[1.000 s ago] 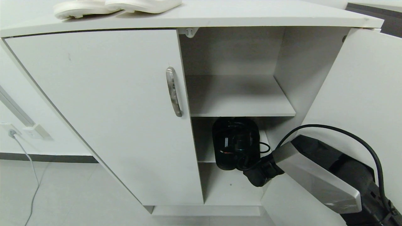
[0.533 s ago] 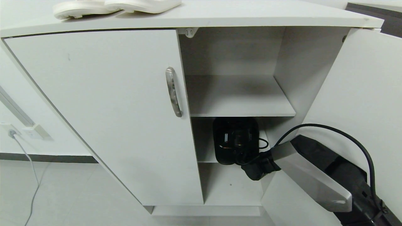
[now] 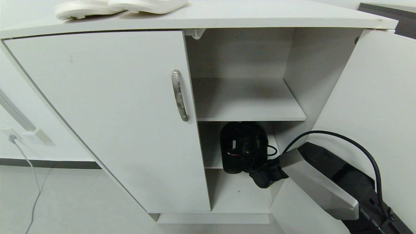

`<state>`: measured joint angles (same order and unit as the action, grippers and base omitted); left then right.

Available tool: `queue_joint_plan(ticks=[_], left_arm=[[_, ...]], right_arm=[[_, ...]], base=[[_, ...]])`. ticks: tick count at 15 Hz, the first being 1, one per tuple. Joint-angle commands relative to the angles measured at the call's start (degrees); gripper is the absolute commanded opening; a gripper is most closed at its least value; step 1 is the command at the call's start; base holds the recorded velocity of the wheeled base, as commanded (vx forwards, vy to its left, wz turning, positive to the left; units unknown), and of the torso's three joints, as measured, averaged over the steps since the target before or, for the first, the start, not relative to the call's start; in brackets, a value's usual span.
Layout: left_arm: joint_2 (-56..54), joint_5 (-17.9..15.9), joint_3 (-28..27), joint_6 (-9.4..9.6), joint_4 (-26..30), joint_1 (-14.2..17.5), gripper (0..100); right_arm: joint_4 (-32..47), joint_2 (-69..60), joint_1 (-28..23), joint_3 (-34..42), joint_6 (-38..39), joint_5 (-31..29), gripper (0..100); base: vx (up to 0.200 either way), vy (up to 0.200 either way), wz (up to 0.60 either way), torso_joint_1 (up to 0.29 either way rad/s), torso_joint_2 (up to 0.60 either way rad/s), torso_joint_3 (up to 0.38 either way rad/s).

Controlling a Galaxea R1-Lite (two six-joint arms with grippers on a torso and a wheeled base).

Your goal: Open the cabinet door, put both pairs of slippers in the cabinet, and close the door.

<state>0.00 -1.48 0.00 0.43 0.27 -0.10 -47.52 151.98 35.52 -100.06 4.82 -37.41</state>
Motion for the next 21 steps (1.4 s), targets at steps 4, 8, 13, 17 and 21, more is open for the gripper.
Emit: queue_joint_plan(ticks=[4,8,13,17,21], left_arm=[[0.09,-0.02,0.0,0.01,0.0,0.01,0],[0.09,-0.02,0.0,0.19,0.0,0.01,0],[0.09,-0.02,0.0,0.19,0.0,0.01,0],[0.09,-0.11,0.0,0.19,0.0,0.01,0],[0.09,-0.11,0.0,0.19,0.0,0.01,0]], right_arm=[[-4.69,-6.96,1.3,12.43,-0.07,-0.12,100],[-11.63,-18.65,5.61,31.86,0.02,-1.61,100],[-20.07,-27.44,9.04,51.11,0.28,-3.02,100],[-21.65,-27.61,9.74,52.78,0.28,-3.1,100],[-21.74,-26.74,10.62,52.78,0.37,-3.19,100]], base=[[0.0,0.0,0.0,0.0,0.0,0.0],[0.0,0.0,0.0,0.0,0.0,0.0],[0.0,0.0,0.0,0.0,0.0,0.0],[0.0,0.0,0.0,0.0,0.0,0.0],[0.0,0.0,0.0,0.0,0.0,0.0]])
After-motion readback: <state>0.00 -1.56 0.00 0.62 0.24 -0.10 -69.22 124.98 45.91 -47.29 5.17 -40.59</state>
